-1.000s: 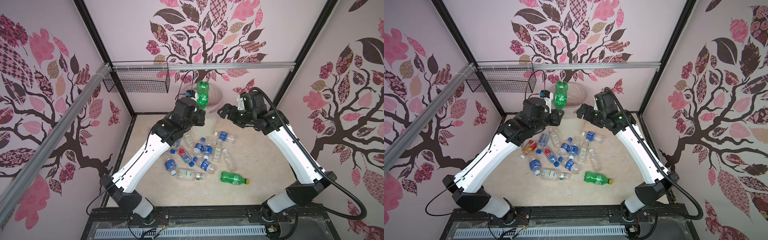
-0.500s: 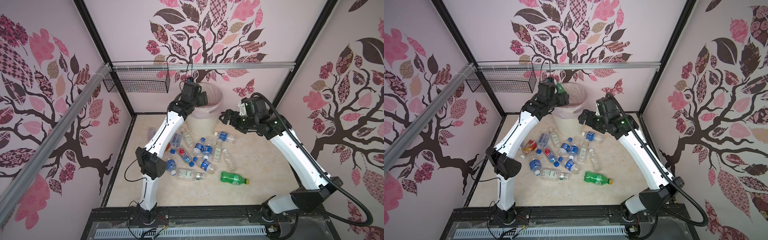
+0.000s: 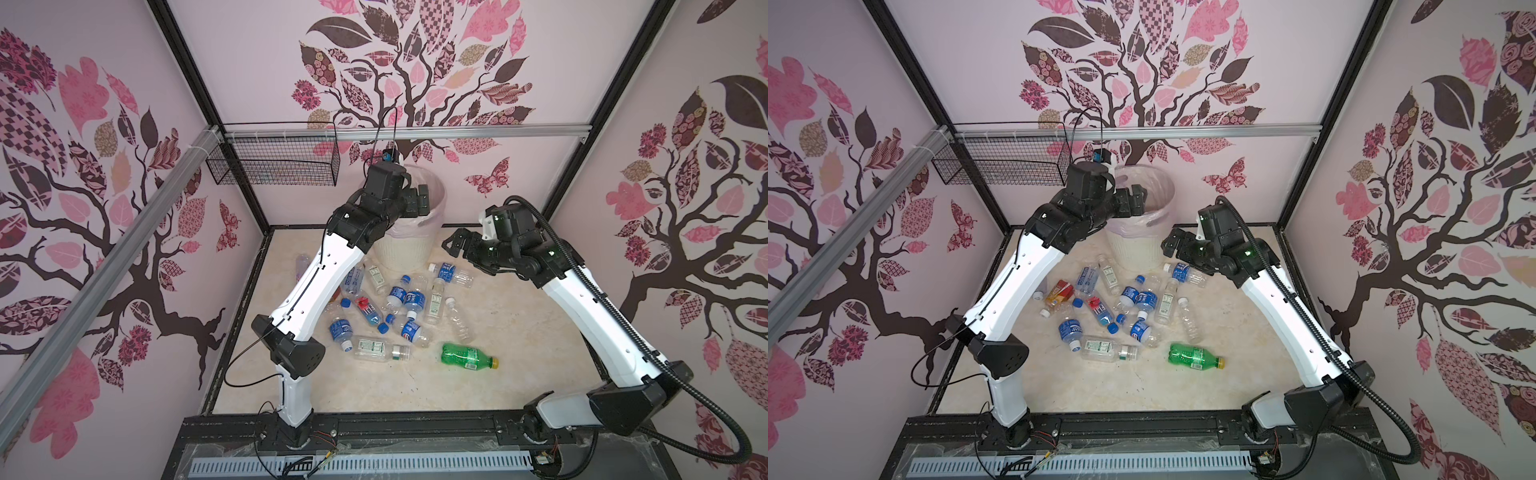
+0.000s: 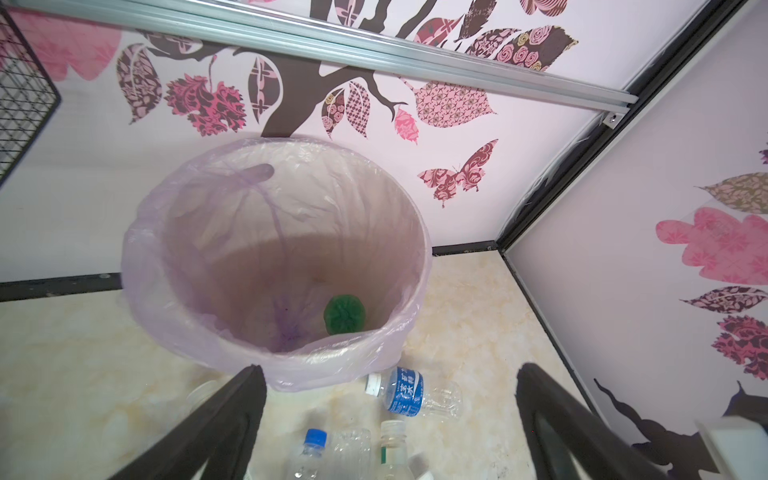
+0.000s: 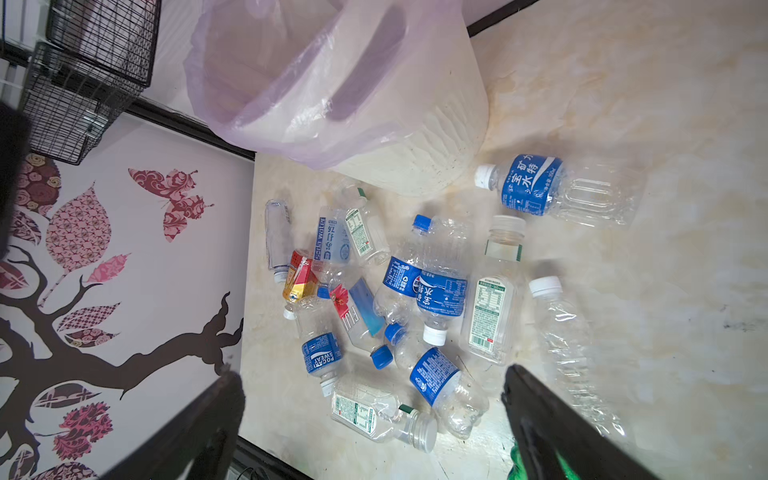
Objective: Throw the plastic bottles in the bin
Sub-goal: 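Move the left gripper down to the clear Ganten bottle near the wall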
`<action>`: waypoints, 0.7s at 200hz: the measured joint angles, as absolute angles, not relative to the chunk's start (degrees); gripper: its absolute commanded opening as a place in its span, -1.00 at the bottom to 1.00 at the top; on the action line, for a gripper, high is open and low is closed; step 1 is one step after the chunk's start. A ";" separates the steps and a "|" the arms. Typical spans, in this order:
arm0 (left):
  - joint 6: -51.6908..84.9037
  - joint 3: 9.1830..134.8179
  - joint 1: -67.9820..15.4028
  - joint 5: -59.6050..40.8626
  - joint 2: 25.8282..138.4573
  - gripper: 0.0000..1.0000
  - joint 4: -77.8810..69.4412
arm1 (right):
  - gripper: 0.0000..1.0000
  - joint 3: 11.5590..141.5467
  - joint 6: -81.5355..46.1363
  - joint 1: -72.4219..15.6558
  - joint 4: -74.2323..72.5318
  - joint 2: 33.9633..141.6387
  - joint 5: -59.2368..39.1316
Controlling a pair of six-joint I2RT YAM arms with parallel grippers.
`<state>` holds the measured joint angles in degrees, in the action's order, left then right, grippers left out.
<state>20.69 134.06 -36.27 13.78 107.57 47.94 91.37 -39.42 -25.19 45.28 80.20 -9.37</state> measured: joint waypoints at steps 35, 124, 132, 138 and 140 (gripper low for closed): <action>18.68 126.54 -36.47 19.75 102.21 0.94 52.07 | 0.99 88.58 -39.42 -25.04 44.45 80.20 -9.74; 24.25 96.84 -19.44 22.98 83.90 0.94 56.25 | 0.99 90.39 -37.10 -27.92 44.36 81.91 -6.24; 25.63 94.76 -16.69 22.44 83.13 0.94 56.34 | 0.99 90.80 -37.26 -28.71 43.92 82.46 -6.26; 26.55 93.47 -15.05 22.02 82.83 0.94 56.42 | 0.99 90.98 -37.26 -29.45 43.64 82.89 -6.20; 26.92 93.06 -14.50 21.98 82.78 0.94 56.51 | 0.99 91.09 -37.26 -29.69 43.57 83.05 -6.17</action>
